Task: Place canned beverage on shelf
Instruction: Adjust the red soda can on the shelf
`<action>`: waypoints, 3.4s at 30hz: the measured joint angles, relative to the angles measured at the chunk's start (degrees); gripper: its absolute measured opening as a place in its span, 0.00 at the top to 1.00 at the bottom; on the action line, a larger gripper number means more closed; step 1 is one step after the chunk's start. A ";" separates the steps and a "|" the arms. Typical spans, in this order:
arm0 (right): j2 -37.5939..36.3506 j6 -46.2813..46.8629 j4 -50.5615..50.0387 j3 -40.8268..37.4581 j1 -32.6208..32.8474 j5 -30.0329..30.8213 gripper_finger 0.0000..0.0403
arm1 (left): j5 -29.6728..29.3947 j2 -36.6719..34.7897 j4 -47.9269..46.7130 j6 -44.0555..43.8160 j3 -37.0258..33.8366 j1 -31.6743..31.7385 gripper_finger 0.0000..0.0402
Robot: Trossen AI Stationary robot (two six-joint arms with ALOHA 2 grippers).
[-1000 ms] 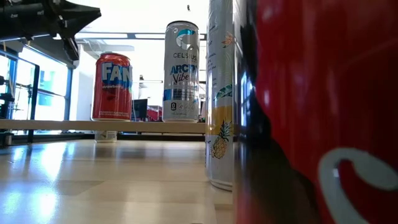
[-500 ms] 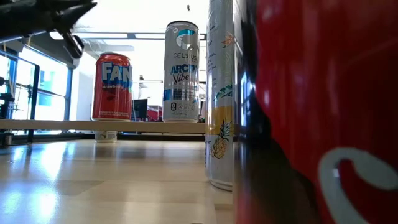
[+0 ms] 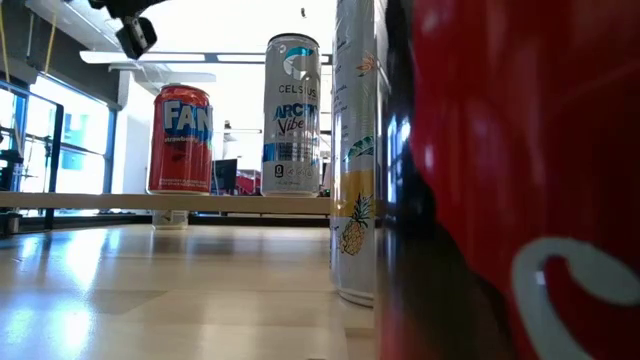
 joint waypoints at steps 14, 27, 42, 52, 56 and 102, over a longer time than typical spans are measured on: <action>0.00 -1.29 0.01 0.00 0.01 0.00 0.02 | -15.75 10.31 -25.43 2.70 16.26 0.04 0.98; 0.00 -1.77 0.01 0.00 0.00 0.00 0.02 | -8.17 16.34 -23.84 7.73 16.26 0.08 0.98; 0.00 -1.84 0.01 0.00 0.00 0.00 0.02 | 8.03 23.32 -24.53 -0.66 17.69 1.13 0.93; 0.00 0.86 0.01 0.00 0.00 0.00 0.02 | 9.65 23.97 -28.30 5.03 20.78 1.55 0.84; 0.00 0.41 0.01 0.00 0.00 0.00 0.02 | 9.63 23.97 -28.83 6.84 20.78 1.55 0.84; 0.00 0.26 -1.96 0.02 0.00 -0.26 0.02 | 0.28 26.85 -37.67 7.73 20.81 1.07 0.54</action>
